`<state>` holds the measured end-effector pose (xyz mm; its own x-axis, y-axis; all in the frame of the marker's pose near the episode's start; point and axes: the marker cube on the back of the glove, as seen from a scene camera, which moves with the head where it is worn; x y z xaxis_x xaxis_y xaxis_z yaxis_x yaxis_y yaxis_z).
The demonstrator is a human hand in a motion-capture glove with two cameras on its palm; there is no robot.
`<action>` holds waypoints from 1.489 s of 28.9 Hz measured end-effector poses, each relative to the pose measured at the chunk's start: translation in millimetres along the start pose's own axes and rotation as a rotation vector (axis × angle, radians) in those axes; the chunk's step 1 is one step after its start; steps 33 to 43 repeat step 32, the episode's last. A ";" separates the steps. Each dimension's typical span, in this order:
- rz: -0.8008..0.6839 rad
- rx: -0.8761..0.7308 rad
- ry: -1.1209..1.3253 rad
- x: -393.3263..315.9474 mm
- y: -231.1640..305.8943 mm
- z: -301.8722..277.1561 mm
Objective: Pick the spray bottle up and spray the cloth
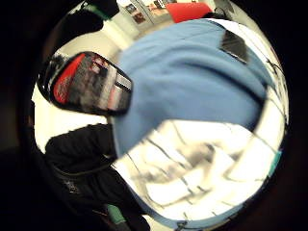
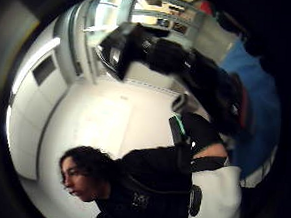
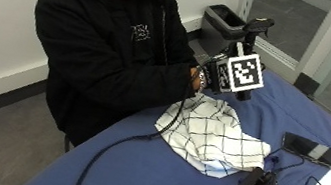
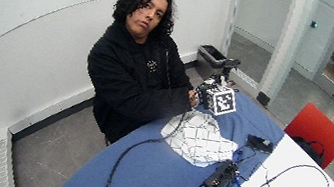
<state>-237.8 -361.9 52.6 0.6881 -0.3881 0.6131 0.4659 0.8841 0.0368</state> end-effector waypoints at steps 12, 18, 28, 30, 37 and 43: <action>0.068 -0.013 0.468 3.3 98.5 -41.9; 0.125 0.017 0.525 5.2 147.2 -48.5; 0.289 0.024 0.517 38.5 212.7 -37.5; 0.295 0.015 0.522 42.5 218.6 -34.7; 0.297 0.012 0.527 44.9 221.5 -34.6; 0.297 0.012 0.527 44.9 221.5 -34.6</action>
